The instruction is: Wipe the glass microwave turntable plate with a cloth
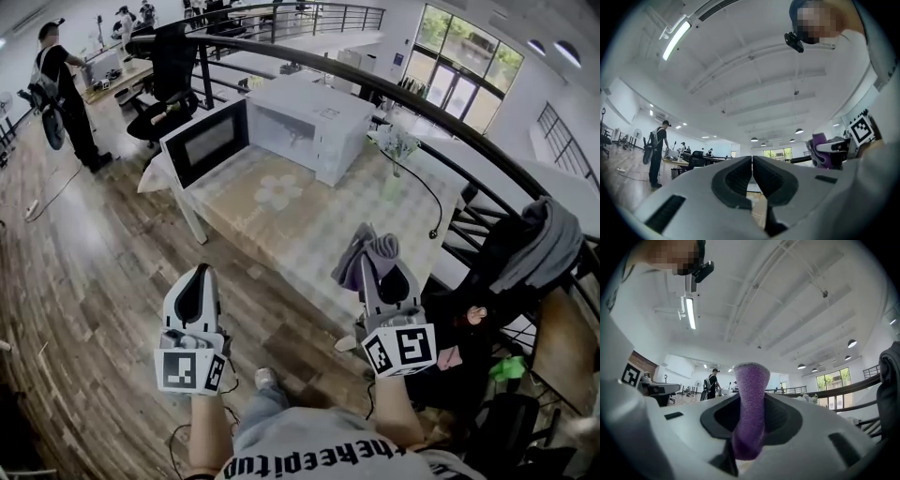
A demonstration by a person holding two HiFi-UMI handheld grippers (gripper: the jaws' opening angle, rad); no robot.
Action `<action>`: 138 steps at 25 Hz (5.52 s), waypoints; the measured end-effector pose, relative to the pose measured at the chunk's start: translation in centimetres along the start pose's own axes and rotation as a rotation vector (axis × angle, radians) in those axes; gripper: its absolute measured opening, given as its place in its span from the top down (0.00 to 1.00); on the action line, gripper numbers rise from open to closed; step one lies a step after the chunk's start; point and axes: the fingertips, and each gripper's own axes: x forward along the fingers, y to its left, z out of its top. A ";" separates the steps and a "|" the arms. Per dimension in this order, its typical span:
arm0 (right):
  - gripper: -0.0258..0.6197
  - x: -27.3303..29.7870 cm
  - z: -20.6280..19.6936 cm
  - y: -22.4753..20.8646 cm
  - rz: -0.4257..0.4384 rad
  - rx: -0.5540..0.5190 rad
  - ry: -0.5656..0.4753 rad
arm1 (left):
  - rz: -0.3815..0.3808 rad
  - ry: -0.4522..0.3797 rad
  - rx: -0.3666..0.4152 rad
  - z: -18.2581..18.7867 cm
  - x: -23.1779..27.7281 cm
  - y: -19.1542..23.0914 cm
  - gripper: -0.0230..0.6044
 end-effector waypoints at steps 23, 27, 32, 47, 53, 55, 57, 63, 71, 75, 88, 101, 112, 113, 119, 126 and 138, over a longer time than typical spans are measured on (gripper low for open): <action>0.79 11.8 -4.3 2.1 -0.134 -0.005 0.069 | -0.144 0.030 -0.068 -5.6 11.5 9.4 0.95; 0.79 13.4 -5.5 1.3 -0.140 0.009 0.092 | -0.145 0.048 -0.071 -6.9 12.9 10.0 0.95; 0.79 17.4 -6.1 0.8 -0.116 0.010 0.082 | -0.118 0.038 -0.055 -7.3 16.0 12.0 0.95; 0.79 27.6 -6.9 -4.7 -0.079 0.011 0.074 | -0.163 -0.018 -0.018 -7.3 27.9 11.5 0.95; 0.79 30.0 -10.0 -6.8 -0.063 0.078 0.156 | -0.198 -0.028 -0.005 -7.5 32.0 9.5 0.95; 0.78 30.5 -11.8 -7.4 -0.066 0.107 0.201 | -0.221 -0.027 0.003 -7.9 32.8 8.6 0.95; 0.78 31.2 -13.9 -8.2 -0.077 0.145 0.254 | -0.246 -0.015 0.012 -8.6 33.4 7.8 0.95; 0.79 32.3 -20.9 -9.2 -0.121 0.265 0.451 | -0.276 0.026 -0.010 -10.7 35.6 8.2 0.95; 0.79 32.8 -29.2 -8.5 -0.194 0.400 0.677 | -0.398 0.066 -0.060 -13.2 39.0 7.9 0.95; 0.79 33.7 -32.3 -8.0 -0.233 0.437 0.745 | -0.430 0.077 -0.077 -14.3 40.4 8.8 0.95; 0.79 37.3 -41.7 -6.0 -0.292 0.327 0.989 | -0.468 0.144 -0.083 -17.5 41.9 12.7 0.95; 0.79 32.2 -42.1 -10.3 -0.381 0.226 1.056 | -0.513 0.141 -0.115 -17.5 42.6 11.8 0.95; 0.79 24.9 -41.3 -15.3 -0.552 0.294 1.058 | -0.571 0.124 -0.123 -17.1 42.4 8.9 0.95; 0.79 25.1 -41.1 -15.1 -0.555 0.309 1.054 | -0.572 0.123 -0.124 -17.1 42.4 8.9 0.95; 0.79 30.7 -40.2 -8.5 -0.395 0.418 0.964 | -0.562 0.126 -0.123 -17.1 42.3 10.0 0.95; 0.79 36.1 -41.2 -1.2 -0.208 0.405 0.972 | -0.543 0.136 -0.119 -17.3 42.3 12.0 0.95; 0.79 33.9 -42.3 -2.8 -0.282 0.284 1.013 | -0.608 0.141 -0.160 -18.4 43.3 12.4 0.95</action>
